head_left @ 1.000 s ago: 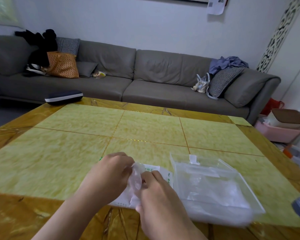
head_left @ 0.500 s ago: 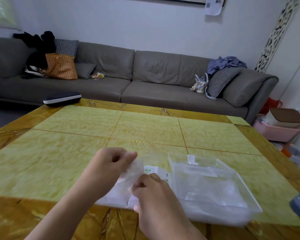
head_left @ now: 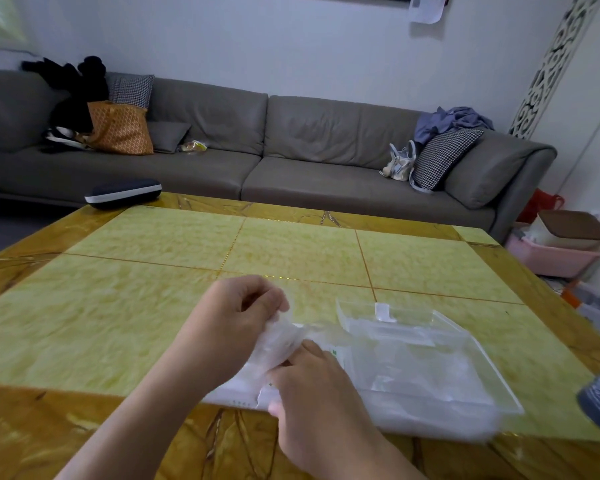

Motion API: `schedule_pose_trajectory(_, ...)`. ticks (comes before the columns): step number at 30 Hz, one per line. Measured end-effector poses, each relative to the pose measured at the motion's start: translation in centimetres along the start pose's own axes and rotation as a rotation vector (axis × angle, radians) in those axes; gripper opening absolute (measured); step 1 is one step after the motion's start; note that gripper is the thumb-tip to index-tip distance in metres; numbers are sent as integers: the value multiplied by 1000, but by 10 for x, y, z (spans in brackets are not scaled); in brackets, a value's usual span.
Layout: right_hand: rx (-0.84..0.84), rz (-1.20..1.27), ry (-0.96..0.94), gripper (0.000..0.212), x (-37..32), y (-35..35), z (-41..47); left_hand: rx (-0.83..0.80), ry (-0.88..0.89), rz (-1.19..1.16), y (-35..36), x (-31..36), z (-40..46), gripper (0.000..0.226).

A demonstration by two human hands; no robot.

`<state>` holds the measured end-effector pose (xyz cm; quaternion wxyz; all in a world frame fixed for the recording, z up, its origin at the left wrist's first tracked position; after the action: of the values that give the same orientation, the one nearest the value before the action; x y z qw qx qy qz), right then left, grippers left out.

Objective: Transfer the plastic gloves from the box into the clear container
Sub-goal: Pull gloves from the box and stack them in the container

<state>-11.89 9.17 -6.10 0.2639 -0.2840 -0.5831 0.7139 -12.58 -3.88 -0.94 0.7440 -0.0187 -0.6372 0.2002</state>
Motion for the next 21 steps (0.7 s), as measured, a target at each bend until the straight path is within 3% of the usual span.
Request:
schedule_pose_trajectory(6, 5, 58, 41, 22, 2, -9, -4, 87, -122, -54, -9, -15, 10, 26)
schedule_pose_trajectory(9, 306, 118, 128, 5, 3, -33, -10, 51, -162, -7, -11, -23, 10, 30)
schedule_pose_trajectory(11, 458, 137, 143, 18, 3, -44, -11, 43, -165, -21, -11, -25, 9, 32)
schedule_pose_trajectory(13, 418, 116, 107, 50, 4, -38, -4, 49, -160, -40, -12, -25, 10, 30)
schedule_pose_trajectory(14, 374, 105, 93, 56, 5, -34, 0, 53, -160, -57, -13, -24, 10, 30)
schedule_pose_trajectory(18, 261, 74, 33, 22, 2, -12, 5, 96, -169, -175, -16, -25, 10, 29)
schedule_pose_trajectory(21, 176, 50, 4, 19, 4, 1, 5, 166, -180, -344, -23, -30, 13, 31)
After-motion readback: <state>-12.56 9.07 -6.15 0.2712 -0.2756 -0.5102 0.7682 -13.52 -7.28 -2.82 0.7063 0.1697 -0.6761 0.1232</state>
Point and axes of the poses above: each hand's wrist, its own z-axis towards the middle knuckle, its own y-axis out of the palm, x = y × z, the point moved 5 cm from there along z, towards the middle knuckle, and after that the axes turned 5 degrees about -z, right-handed, at the moved point
